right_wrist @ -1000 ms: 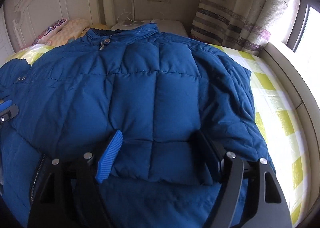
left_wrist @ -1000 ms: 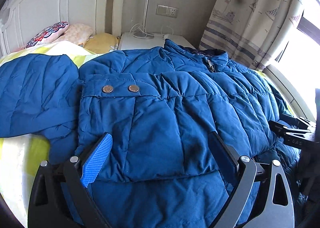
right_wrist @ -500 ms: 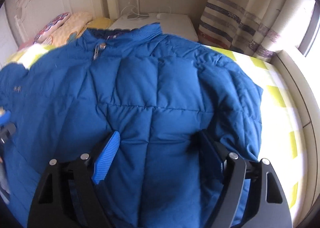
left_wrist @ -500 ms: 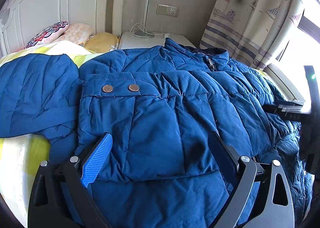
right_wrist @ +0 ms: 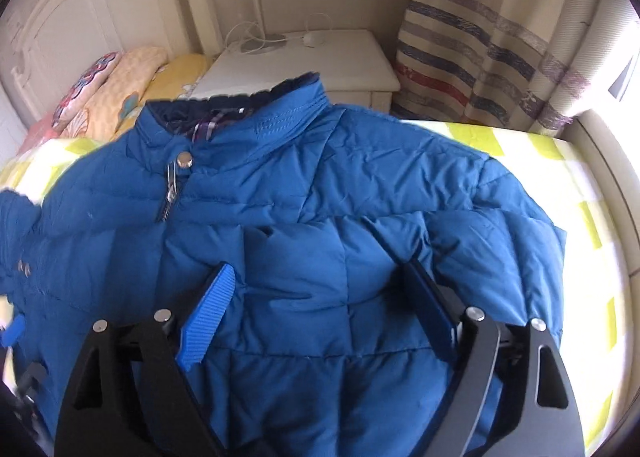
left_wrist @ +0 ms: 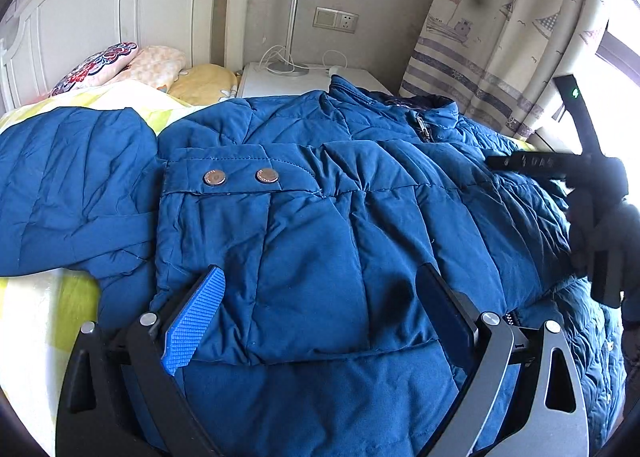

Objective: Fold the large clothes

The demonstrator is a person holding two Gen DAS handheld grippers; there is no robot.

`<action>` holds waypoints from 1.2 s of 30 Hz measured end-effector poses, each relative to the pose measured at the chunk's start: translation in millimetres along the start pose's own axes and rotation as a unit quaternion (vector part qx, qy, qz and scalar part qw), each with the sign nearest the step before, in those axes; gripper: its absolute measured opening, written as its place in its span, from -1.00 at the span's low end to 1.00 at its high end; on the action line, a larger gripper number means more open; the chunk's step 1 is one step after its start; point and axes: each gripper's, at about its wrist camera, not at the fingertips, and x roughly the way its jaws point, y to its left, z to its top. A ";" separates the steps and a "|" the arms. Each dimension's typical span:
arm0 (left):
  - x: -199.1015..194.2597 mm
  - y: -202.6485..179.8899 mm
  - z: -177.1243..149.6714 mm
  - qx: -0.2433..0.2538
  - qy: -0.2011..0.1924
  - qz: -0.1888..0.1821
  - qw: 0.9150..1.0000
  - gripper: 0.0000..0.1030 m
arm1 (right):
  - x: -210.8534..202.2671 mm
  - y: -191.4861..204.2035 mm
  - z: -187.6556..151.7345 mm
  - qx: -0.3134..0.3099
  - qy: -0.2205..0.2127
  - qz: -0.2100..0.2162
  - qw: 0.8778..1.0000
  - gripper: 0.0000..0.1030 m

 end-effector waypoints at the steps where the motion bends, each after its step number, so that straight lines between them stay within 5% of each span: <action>1: 0.4 -0.3 0.2 0.000 0.001 0.001 1.000 0.78 | -5.5 1.0 0.6 0.004 -0.013 0.005 1.000 0.65; 5: 0.5 0.0 0.2 0.001 0.001 0.001 1.000 0.78 | -9.0 6.5 7.9 -0.022 -0.056 -0.036 0.998 0.65; 8: 0.3 -0.2 0.2 0.000 0.001 -0.001 1.000 0.78 | 23.8 -1.0 11.7 -0.036 -0.008 -0.082 0.996 0.88; 13: 0.2 -0.1 0.3 0.000 0.001 -0.001 1.000 0.78 | 19.8 -9.6 11.8 -0.003 -0.008 -0.075 0.997 0.88; 18: -0.3 -1.3 0.0 0.002 0.002 0.002 1.000 0.78 | -33.1 28.6 -16.5 -0.039 -0.091 -0.018 0.995 0.88; 21: -0.6 -2.2 -0.3 0.002 0.002 0.002 1.000 0.78 | -31.5 74.2 -35.2 -0.130 -0.074 0.013 0.989 0.88; 23: -1.0 -0.7 -0.2 0.000 0.001 -0.001 1.000 0.78 | -5.9 101.7 -49.3 -0.198 -0.030 -0.008 0.980 0.89; 27: -3.8 5.8 -0.2 -0.012 -0.006 -0.018 1.000 0.78 | -6.5 90.0 -46.1 -0.155 -0.017 -0.003 0.988 0.93; 33: -27.8 41.0 -1.5 -0.094 -0.067 -0.076 0.990 0.78 | -71.2 71.8 -89.2 -0.138 -0.061 0.026 0.988 0.94; 36: -46.6 71.8 -3.8 -0.169 -0.116 -0.085 0.975 0.78 | -61.5 67.6 -114.7 -0.168 -0.045 -0.004 0.985 0.95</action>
